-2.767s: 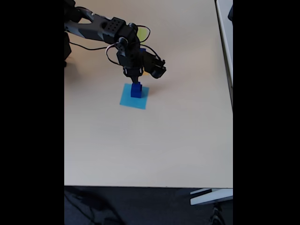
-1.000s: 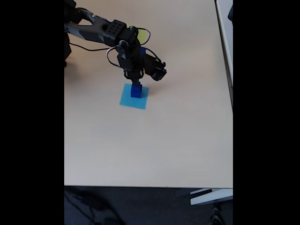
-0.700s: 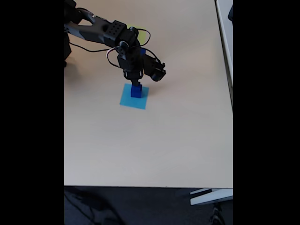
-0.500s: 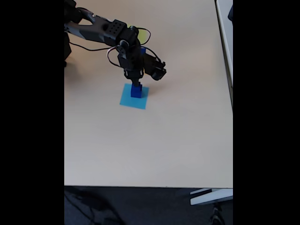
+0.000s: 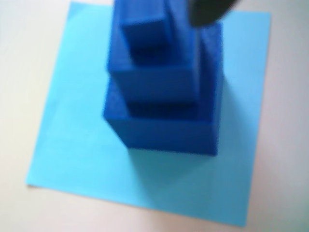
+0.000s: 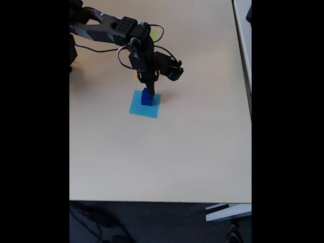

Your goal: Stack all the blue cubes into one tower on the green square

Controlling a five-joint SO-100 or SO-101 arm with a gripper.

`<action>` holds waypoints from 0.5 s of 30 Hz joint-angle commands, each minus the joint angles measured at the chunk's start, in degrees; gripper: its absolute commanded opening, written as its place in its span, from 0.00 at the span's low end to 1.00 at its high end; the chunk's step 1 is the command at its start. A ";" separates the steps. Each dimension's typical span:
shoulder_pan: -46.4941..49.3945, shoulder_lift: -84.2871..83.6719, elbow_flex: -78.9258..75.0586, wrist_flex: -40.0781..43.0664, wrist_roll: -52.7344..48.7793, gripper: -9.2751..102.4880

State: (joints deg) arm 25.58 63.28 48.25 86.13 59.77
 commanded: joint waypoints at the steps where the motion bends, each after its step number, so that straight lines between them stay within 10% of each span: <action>1: -1.93 1.93 -11.25 3.87 0.97 0.30; 15: -18.46 4.13 -5.62 1.14 18.90 0.37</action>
State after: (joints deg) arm 8.70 63.37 36.83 92.81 76.73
